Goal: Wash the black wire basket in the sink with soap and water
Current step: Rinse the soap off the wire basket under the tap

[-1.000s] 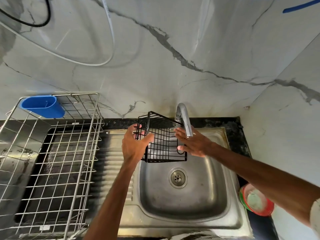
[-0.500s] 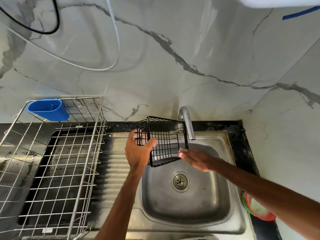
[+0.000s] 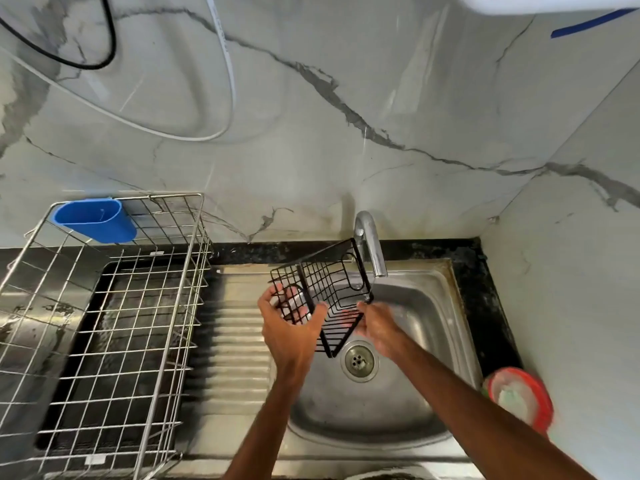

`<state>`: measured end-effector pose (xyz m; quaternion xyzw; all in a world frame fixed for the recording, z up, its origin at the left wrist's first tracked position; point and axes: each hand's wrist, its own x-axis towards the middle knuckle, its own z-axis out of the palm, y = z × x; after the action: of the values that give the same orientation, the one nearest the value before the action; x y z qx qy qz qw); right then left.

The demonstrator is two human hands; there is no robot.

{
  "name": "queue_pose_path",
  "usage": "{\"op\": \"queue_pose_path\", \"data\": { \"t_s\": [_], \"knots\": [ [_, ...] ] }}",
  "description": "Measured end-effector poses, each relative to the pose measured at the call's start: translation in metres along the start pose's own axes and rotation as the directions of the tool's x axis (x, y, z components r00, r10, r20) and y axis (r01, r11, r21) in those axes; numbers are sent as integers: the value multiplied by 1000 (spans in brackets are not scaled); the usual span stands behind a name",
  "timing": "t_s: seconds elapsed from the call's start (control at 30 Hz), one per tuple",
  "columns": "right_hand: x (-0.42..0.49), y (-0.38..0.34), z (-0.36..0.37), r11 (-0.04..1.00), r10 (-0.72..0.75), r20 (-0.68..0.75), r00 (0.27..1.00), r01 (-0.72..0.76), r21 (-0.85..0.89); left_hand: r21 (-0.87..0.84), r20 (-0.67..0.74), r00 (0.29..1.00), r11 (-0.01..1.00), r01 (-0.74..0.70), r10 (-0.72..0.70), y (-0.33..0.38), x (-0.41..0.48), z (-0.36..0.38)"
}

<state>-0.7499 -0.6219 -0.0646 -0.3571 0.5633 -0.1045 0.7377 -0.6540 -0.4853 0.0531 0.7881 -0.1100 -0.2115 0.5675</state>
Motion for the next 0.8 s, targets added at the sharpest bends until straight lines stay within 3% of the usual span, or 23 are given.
{"op": "queue_pose_path", "data": {
  "t_s": [0.13,0.3,0.37,0.47,0.53,0.63,0.8],
  "knots": [
    [-1,-18,3,997,-35,-75,997,30,-65,46,120,993,999,-27,21,-7,-11,-9],
    [7,-31,-13,968,-82,-71,994,62,-242,-10,267,942,977,215,-205,-17,12,-29],
    [5,-36,-17,957,-105,-11,994,98,-274,66,302,904,953,297,-303,-10,23,-28],
    [1,-44,-17,935,-124,73,990,141,-326,295,398,848,924,242,-349,9,34,-15],
    [1,-47,-15,920,-137,110,984,168,-354,349,480,778,902,255,-406,14,39,-4],
    [4,-47,-11,920,-133,105,986,162,-356,303,478,764,898,321,-434,17,49,10],
    [10,-41,-19,906,-130,26,991,129,-403,371,441,747,859,352,-497,12,58,23]
  ]
}}
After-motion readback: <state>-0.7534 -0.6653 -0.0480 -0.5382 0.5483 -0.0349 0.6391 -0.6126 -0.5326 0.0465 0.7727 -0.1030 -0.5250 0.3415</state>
